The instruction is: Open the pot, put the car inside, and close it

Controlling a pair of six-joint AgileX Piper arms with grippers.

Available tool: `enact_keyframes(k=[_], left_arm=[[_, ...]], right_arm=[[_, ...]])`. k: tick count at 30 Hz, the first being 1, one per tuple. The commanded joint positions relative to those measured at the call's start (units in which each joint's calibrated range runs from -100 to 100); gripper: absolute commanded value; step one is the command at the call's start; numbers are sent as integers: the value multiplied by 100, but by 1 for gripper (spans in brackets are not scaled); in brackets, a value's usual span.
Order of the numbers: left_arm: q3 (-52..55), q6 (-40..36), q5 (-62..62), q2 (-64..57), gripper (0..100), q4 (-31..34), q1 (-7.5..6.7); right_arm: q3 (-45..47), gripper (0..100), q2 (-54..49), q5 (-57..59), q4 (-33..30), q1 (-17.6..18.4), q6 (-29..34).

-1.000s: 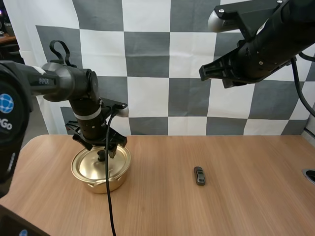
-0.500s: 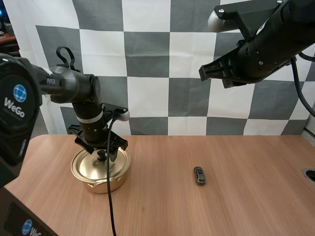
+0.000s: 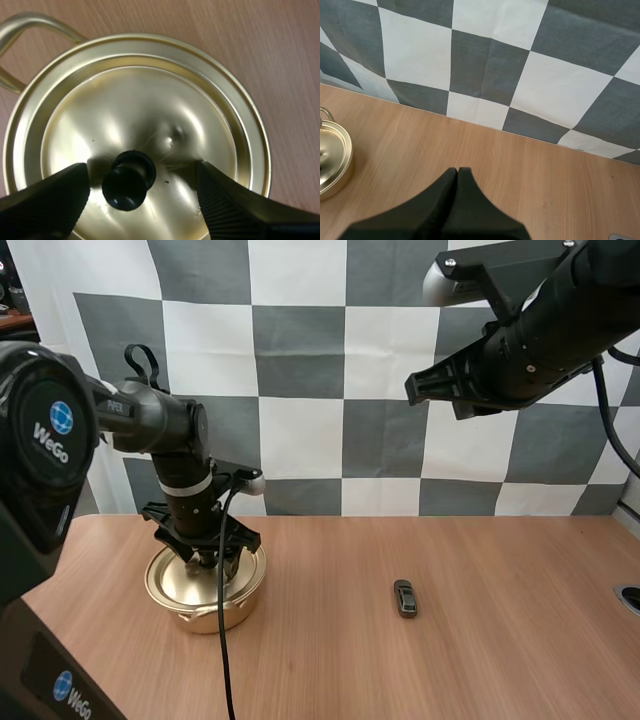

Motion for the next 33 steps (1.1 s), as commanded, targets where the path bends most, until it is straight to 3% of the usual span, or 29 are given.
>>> enact_keyframes(k=[1,6,7,10,12,24,33], left_arm=[[8,8,-108,11,100,5,1],[8,17,-224,11,100,17,1],[8,17,-224,11,89,17,1],[8,-49,-224,11,32,17,1],[8,-215,-208,11,0,54,1],[-140,-239,-183,-322,0,106,1],[-1387,-239,833,-1788,0,59,1]], right_arm=[[0,0,-10,0,-4,-5,4],[0,0,-10,0,9,-5,4],[0,0,-10,0,9,-5,4],[0,0,-10,0,9,-5,4],[0,0,-10,0,9,-5,4],[0,0,-10,0,9,-5,4],[0,0,4,0,9,-5,4]])
